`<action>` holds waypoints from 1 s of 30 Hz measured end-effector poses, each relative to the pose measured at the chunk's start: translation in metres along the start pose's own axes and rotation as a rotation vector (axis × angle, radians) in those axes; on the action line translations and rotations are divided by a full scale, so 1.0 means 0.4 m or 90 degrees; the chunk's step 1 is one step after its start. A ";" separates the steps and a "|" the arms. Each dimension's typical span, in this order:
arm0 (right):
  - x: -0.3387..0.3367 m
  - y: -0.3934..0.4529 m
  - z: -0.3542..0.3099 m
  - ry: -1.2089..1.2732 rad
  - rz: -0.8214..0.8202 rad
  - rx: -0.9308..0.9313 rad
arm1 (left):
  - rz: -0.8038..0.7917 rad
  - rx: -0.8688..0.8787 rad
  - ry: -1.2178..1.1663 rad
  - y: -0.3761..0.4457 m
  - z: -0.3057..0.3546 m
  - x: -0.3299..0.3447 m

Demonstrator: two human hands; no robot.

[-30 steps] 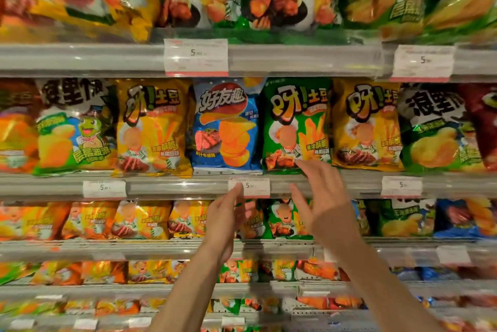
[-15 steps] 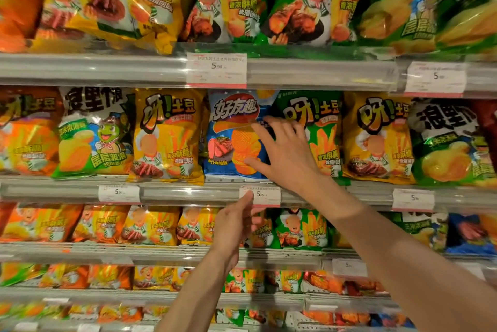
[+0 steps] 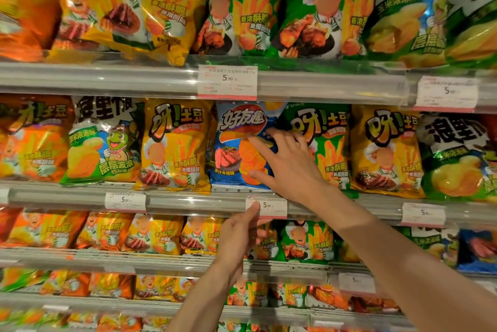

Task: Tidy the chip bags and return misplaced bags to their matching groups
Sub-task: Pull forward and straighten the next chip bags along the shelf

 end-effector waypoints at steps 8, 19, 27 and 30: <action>0.001 0.022 0.001 -0.029 -0.012 0.023 | -0.006 0.001 0.005 0.011 -0.008 -0.009; -0.006 0.012 0.002 0.002 -0.019 0.022 | -0.002 0.006 0.013 0.019 -0.012 -0.009; -0.075 -0.097 0.119 0.070 0.147 0.107 | 0.080 0.022 -0.037 0.025 -0.037 0.011; -0.075 -0.159 0.182 0.142 0.143 0.193 | 0.089 0.043 -0.046 0.023 -0.044 0.021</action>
Point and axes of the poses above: each hand's wrist, its own y-axis towards the middle knuckle, its own x-axis out of the palm, z = x × y, the point moved 4 cm from there along y, towards the middle knuckle, and after that the axes turned 3 degrees about y, right-handed, at the moved point
